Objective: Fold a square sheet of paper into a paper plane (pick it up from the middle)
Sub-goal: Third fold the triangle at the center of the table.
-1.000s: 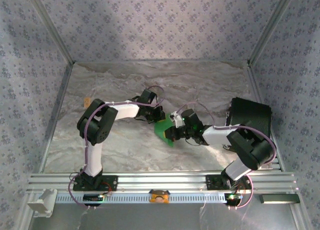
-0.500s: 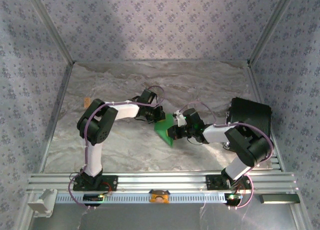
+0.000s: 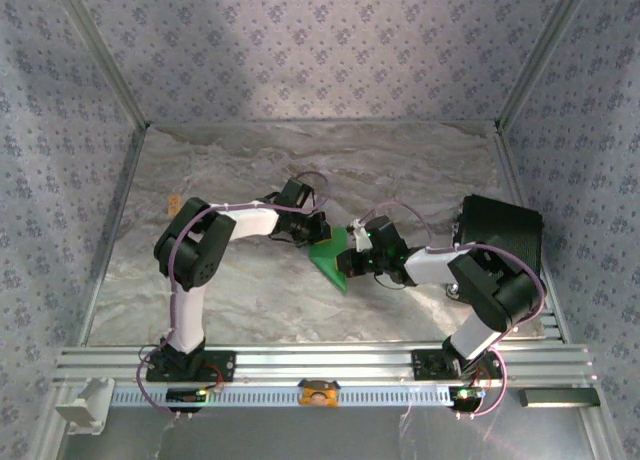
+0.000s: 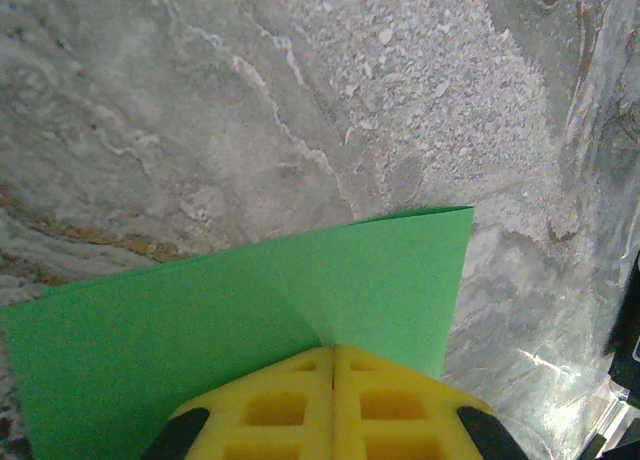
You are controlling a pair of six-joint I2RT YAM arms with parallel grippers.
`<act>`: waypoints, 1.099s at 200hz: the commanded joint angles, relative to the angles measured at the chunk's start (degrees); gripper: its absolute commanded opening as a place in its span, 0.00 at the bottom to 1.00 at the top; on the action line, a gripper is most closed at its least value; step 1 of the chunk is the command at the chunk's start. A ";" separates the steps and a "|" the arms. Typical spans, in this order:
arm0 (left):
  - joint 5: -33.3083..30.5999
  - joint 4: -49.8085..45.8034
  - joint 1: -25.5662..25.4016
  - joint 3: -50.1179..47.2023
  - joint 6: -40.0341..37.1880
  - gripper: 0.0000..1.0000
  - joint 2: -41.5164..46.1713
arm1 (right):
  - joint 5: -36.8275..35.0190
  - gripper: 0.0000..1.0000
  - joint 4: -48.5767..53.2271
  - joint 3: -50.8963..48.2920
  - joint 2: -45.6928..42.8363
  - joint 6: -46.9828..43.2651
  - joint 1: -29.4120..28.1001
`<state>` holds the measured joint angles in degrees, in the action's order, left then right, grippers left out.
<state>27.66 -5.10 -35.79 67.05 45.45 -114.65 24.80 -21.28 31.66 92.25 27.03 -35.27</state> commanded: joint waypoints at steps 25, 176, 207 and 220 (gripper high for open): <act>-1.40 -3.33 -0.75 -0.94 -0.54 0.05 -1.78 | -1.17 0.00 3.19 1.30 0.22 -0.31 0.42; -1.30 -3.07 -1.03 -0.94 -0.24 0.05 -1.63 | -1.77 0.00 6.45 3.43 -0.12 -1.32 0.81; -1.29 -3.07 -1.02 -0.99 -0.35 0.05 -1.54 | -1.60 0.00 7.60 2.74 -1.02 -1.27 0.81; -1.36 -3.12 -1.01 -0.97 -0.33 0.05 -1.54 | -1.46 0.00 8.31 2.47 -1.67 -1.23 0.81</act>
<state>27.59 -4.95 -36.23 67.05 45.47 -114.65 23.77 -15.66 33.91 92.25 26.55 -34.85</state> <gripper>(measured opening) 0.050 0.061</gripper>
